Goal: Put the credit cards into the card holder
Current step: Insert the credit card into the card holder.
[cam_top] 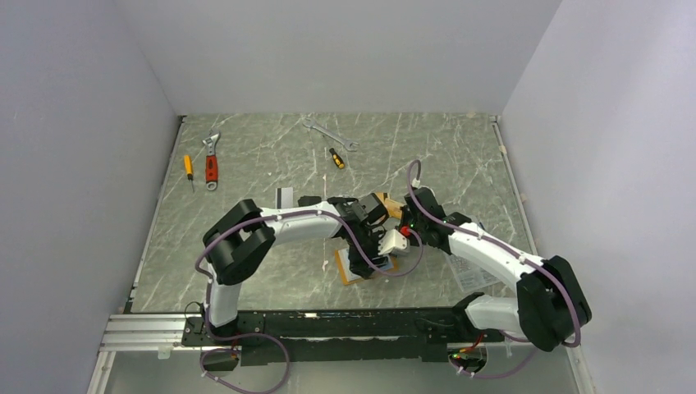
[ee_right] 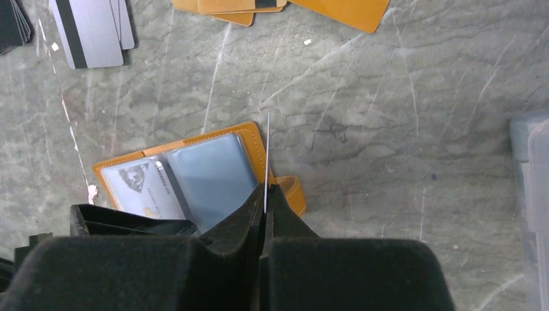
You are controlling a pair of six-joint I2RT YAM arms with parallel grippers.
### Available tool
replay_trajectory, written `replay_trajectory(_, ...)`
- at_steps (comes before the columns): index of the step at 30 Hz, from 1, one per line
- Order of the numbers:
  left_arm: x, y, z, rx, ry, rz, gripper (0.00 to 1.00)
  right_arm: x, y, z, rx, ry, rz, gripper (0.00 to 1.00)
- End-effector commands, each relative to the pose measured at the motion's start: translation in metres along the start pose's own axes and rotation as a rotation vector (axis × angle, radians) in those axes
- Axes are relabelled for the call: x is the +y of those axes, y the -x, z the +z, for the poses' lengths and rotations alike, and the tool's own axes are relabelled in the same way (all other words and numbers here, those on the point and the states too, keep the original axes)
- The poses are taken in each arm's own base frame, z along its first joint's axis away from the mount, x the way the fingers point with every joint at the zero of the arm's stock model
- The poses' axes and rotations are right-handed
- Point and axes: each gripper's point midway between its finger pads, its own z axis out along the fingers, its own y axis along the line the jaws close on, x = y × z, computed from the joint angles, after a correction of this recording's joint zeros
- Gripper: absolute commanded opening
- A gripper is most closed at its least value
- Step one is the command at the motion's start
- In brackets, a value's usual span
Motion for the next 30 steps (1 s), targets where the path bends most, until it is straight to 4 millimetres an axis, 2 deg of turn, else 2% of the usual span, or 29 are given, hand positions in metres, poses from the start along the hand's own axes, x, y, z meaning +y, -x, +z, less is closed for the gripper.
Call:
replay_trajectory(1,-0.006,-0.004,0.007,0.039,-0.004,0.071,0.56,0.006,0.018,-0.002,-0.050,0.007,-0.003,0.00)
replay_trajectory(10,-0.015,-0.049,0.004,0.155,0.015,0.123,0.52,0.004,-0.018,-0.015,-0.008,0.094,0.089,0.00)
replay_trajectory(15,-0.022,-0.064,-0.005,0.175,0.025,0.142,0.51,0.003,-0.039,-0.024,0.011,0.141,0.154,0.00)
replay_trajectory(20,-0.032,-0.066,-0.020,0.163,0.019,0.178,0.52,0.006,-0.053,-0.035,0.024,0.179,0.188,0.00)
replay_trajectory(23,-0.040,-0.059,-0.030,0.150,-0.011,0.169,0.60,0.008,-0.054,-0.038,0.021,0.189,0.190,0.00)
replay_trajectory(26,-0.040,-0.047,-0.045,0.129,-0.042,0.110,0.61,0.013,-0.048,-0.040,0.010,0.205,0.180,0.00)
replay_trajectory(28,-0.035,-0.038,-0.057,0.088,-0.039,0.072,0.69,0.018,-0.042,-0.041,0.001,0.212,0.172,0.00)
replay_trajectory(29,-0.030,-0.033,-0.065,0.066,-0.021,0.061,0.94,0.020,-0.039,-0.042,-0.001,0.213,0.168,0.00)
replay_trajectory(30,-0.023,-0.030,-0.073,0.047,0.012,0.049,0.99,0.021,-0.037,-0.042,-0.001,0.213,0.162,0.00)
